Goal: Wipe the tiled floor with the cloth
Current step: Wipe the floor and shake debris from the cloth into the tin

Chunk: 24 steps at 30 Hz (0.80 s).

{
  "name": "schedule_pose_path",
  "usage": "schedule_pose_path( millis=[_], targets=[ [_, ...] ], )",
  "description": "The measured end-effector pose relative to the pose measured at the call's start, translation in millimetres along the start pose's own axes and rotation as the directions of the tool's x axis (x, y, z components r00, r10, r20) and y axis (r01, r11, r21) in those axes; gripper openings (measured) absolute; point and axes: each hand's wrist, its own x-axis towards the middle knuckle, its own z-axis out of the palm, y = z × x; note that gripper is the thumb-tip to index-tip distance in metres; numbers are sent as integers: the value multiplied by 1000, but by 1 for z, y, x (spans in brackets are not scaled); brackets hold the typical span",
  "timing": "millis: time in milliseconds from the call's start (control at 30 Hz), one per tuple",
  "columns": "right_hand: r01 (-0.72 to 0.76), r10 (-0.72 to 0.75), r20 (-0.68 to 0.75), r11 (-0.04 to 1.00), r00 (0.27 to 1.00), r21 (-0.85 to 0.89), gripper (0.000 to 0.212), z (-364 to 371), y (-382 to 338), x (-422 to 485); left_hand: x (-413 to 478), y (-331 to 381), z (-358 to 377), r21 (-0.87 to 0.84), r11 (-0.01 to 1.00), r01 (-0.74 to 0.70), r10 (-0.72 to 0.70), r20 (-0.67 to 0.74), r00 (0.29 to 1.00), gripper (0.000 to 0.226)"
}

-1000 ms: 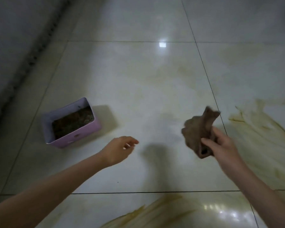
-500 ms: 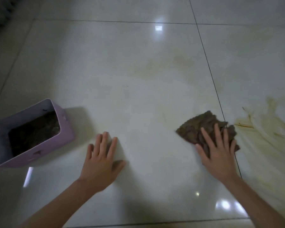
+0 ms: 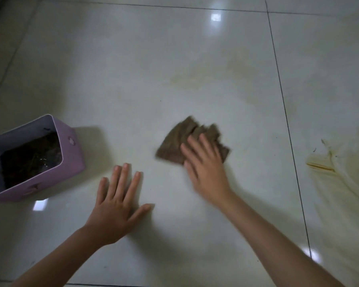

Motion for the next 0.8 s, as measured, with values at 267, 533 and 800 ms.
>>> schedule_pose_path(
  millis=[267, 533, 800],
  targets=[
    [15, -116, 230, 917, 966, 399, 26, -53, -4, -143, 0, -6, 5, -73, 997, -17, 18, 12, 1000, 96],
    [-472, 471, -37, 875, 881, -106, 41, -68, 68, -85, -27, -12, 1, -100, 987, -126, 110, -150, 983, 62],
    [148, -203, 213, 958, 956, 247, 37, 40, -164, -89, -96, -50, 13, -98, 994, 47, -60, -138, 989, 70]
  ],
)
